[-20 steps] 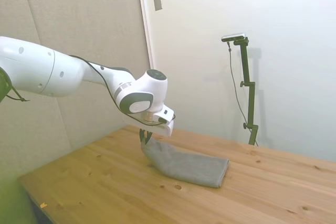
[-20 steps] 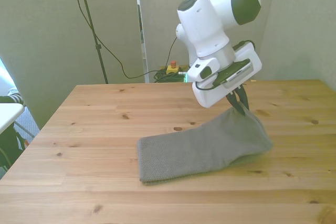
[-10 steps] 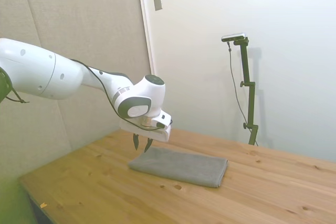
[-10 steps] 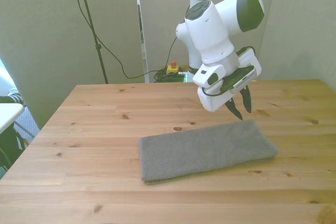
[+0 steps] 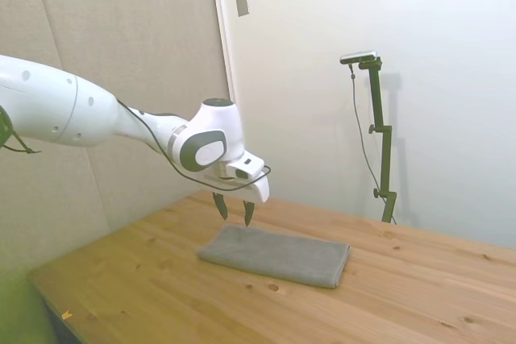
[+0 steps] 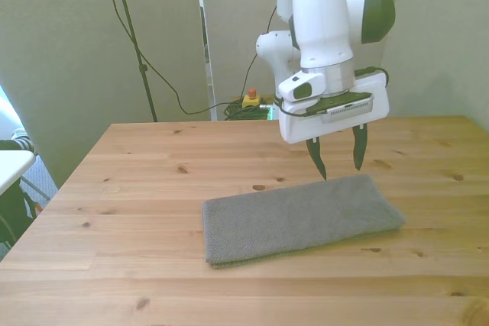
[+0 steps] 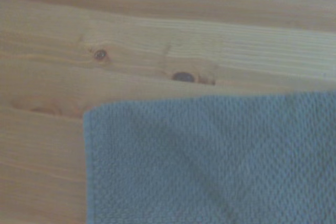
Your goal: Unfold the towel
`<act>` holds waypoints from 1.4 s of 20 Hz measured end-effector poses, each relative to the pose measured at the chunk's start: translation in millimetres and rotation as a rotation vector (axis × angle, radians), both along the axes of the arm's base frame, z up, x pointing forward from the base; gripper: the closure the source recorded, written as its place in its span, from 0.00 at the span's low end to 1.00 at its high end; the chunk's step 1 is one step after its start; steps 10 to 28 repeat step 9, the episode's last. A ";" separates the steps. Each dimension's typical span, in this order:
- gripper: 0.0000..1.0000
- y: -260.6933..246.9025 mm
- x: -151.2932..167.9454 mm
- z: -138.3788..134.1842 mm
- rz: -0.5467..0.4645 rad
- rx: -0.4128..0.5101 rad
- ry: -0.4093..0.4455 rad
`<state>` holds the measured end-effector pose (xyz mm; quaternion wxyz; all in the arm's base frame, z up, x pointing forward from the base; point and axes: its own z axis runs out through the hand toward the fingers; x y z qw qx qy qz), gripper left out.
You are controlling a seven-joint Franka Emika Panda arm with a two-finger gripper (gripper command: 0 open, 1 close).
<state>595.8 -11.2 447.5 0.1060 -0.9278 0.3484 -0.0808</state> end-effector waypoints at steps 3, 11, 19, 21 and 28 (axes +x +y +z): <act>0.00 13.7 -46.3 19.2 -0.132 -0.025 0.000; 0.00 38.4 -150.7 36.8 -0.350 -0.130 -0.035; 0.00 38.4 -150.7 36.8 -0.350 -0.130 -0.035; 0.00 38.4 -150.7 36.8 -0.350 -0.130 -0.035; 0.00 38.4 -150.7 36.8 -0.350 -0.130 -0.035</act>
